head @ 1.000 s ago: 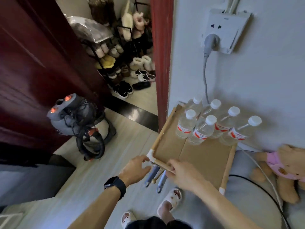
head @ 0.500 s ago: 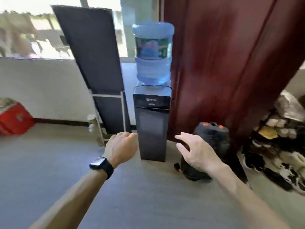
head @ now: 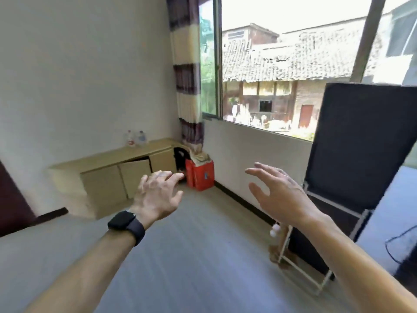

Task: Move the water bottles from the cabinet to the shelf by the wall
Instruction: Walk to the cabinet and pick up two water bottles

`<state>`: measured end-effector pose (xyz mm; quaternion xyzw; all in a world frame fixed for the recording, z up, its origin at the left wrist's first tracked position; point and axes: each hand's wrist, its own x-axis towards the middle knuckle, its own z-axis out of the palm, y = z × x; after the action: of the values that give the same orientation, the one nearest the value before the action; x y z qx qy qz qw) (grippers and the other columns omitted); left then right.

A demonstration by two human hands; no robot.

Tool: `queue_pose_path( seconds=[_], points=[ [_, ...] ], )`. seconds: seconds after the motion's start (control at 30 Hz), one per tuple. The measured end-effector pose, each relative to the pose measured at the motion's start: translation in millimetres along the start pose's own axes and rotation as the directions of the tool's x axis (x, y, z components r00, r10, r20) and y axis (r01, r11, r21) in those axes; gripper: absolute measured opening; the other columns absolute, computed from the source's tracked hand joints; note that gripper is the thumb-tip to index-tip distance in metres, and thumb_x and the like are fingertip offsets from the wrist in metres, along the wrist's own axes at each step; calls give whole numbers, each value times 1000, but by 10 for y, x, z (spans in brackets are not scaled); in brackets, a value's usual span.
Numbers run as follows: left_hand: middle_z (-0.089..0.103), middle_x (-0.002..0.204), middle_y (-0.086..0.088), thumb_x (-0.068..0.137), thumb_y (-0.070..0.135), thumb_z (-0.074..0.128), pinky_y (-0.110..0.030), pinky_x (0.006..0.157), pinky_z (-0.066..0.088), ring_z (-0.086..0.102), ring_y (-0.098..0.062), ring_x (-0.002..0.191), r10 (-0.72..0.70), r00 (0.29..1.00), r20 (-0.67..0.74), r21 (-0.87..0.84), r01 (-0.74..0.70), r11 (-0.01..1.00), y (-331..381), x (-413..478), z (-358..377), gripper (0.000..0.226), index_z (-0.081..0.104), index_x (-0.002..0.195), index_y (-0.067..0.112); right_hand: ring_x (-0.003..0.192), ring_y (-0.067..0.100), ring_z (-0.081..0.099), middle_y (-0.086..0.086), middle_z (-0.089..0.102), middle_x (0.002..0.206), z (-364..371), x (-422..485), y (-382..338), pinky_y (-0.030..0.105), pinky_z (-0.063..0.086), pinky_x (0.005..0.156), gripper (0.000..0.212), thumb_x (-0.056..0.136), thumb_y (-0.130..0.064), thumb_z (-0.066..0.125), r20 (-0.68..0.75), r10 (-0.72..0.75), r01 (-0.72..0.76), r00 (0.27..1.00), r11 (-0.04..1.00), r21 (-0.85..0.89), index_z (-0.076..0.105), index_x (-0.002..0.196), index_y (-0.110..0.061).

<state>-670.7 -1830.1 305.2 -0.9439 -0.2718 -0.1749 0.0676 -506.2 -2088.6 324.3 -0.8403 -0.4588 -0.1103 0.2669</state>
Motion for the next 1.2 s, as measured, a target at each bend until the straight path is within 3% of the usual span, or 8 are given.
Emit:
queue_pose_path(
  seconds=[0.13,0.3,0.5,0.8,1.0,1.1,1.2],
  points=[
    [46,148,4,92,51,48,-43,110,32,40,-19,138,-134,991,-8,74,134,988,-802,322,5,53,42,144,38,144,8,26,-17,36,154,441,900,-280,19,19,111,39,101,-44,46,13,-138,137,990,990,29,46,140,-45],
    [47,147,10,92,53,46,-37,108,32,40,-15,136,-264,962,-65,143,271,952,-1599,904,89,52,43,143,40,145,8,26,-15,36,155,1063,2078,-413,29,26,117,43,99,-49,43,0,-261,260,965,962,84,46,141,-43],
    [50,143,11,93,52,45,-35,107,34,44,-15,133,-340,934,-104,176,354,919,-2300,1944,214,51,45,142,38,144,5,27,-18,40,152,1642,3569,-487,27,25,115,39,99,-47,45,-31,-359,360,933,926,115,49,138,-42],
    [54,135,17,93,50,47,-34,102,40,51,-13,124,-401,914,-70,110,406,907,-3248,3247,1160,45,50,136,40,138,7,35,-17,47,147,2885,5310,-531,15,23,106,39,98,-40,51,-21,-367,364,930,914,180,52,137,-38],
    [51,139,14,94,50,44,-35,104,35,45,-14,130,-385,922,23,97,382,919,-4162,4328,1922,44,48,136,42,138,9,39,-13,52,144,3816,6524,-632,17,25,108,35,99,-40,51,2,-391,386,920,910,149,58,133,-35],
    [49,142,12,95,50,43,-38,108,32,39,-15,135,-351,936,-11,123,349,929,-4758,5035,2034,44,47,138,41,139,8,37,-15,49,146,4098,7330,-781,30,33,114,36,99,-44,45,-28,-369,368,929,915,166,56,132,-40],
    [49,144,10,95,49,43,-39,109,30,36,-18,137,-354,934,-45,127,357,926,-5316,5725,2112,45,47,140,40,140,7,36,-15,48,146,4327,8049,-909,25,28,111,35,101,-40,45,-70,-351,358,934,920,162,55,134,-39]
  ],
)
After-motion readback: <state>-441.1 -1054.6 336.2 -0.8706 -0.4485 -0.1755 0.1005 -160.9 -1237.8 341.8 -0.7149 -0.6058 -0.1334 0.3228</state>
